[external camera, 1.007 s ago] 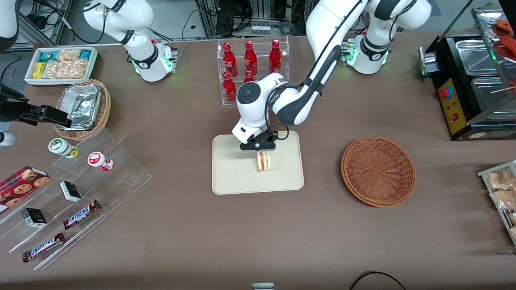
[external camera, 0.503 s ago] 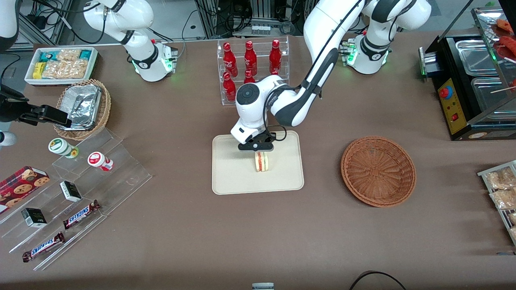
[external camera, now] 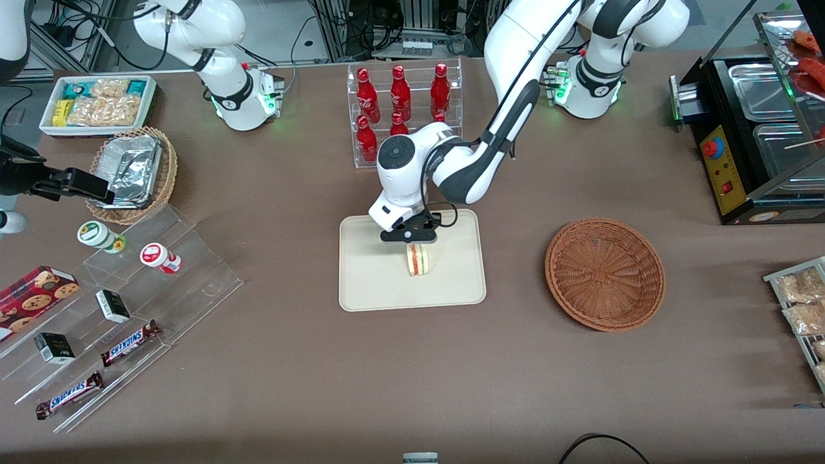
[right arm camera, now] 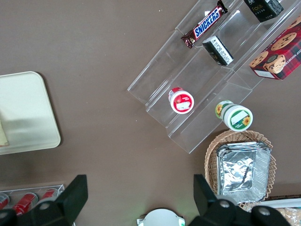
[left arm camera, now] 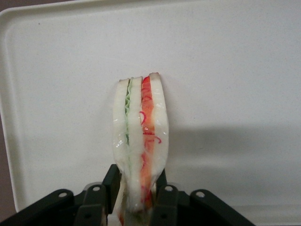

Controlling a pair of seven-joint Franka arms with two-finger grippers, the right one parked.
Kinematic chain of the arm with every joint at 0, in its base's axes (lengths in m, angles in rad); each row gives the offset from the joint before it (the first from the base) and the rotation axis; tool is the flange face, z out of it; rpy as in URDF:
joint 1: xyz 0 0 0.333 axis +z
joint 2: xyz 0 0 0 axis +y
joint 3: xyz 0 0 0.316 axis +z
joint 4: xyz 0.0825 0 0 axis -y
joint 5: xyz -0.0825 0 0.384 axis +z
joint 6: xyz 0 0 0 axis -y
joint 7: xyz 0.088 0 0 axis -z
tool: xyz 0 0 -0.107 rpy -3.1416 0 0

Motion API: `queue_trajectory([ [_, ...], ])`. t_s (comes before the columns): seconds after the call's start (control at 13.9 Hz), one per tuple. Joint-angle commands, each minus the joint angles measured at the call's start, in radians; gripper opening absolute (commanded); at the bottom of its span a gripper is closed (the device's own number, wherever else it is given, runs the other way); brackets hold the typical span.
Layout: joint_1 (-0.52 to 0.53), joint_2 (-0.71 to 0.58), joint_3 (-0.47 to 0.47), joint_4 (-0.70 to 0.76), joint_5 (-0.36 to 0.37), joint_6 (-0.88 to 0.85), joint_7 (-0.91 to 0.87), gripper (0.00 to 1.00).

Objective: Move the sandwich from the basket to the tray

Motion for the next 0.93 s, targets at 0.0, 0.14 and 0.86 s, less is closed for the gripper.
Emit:
queue_trajectory([
  [0.0,-0.010,-0.019,0.013,0.023,-0.024,-0.004,-0.019,1.00],
  [0.14,-0.007,-0.052,0.018,0.028,-0.066,-0.013,-0.019,1.00],
  [0.86,0.232,-0.428,0.019,-0.006,-0.121,-0.392,0.086,1.00],
])
